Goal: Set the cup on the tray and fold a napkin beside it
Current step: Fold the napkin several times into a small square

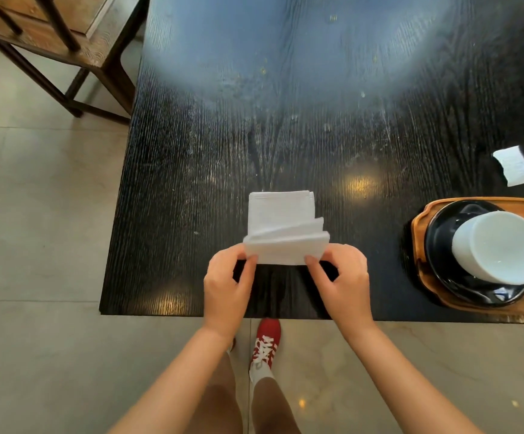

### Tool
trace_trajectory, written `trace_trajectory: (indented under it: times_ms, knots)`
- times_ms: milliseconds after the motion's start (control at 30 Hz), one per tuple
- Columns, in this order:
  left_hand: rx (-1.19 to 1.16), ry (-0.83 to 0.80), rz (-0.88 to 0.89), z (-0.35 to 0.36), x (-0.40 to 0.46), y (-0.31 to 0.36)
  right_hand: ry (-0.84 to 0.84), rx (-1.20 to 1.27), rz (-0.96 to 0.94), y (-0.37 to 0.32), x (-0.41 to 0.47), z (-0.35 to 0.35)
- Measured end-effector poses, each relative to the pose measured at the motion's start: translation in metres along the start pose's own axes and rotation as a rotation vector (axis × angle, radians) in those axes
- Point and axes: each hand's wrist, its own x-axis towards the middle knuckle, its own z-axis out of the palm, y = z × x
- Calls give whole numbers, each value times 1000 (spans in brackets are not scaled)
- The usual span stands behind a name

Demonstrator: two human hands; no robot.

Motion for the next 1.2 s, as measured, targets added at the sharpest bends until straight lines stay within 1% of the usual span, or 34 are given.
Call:
trace_trajectory:
  times_ms: [67,167,367,467,533,600,667,733,800,833,933,1200]
  knots:
    - [-11,78,-75,9,4,8,47,43,129,-7,5,4]
    - [52,160,-75,16,11,13,88,37,219,-14,12,11]
    - [163,128,-105,21,23,11,116,-43,263,-14,26,20]
    - [296,112,-121,24,28,10,124,-110,264,-12,32,24]
    - [446,72,-37,24,32,7,129,-205,213,-13,35,25]
    - [594,-49,142,23,38,4,171,-290,139,-13,38,25]
    - [657,-180,271,20,46,-1,183,-368,69,-11,41,23]
    - [672,-271,303,19,54,-4,83,-490,-67,-8,47,25]
    - [706,-325,294,20,58,-6,-72,-592,-215,-10,52,29]
    - [733,-337,288,21,59,-7,-144,-608,-256,-10,55,31]
    - [799,-340,261,24,59,-8,-285,-624,-247,-4,62,36]
    - [813,-374,223,26,61,-10,-348,-635,-229,2,66,42]
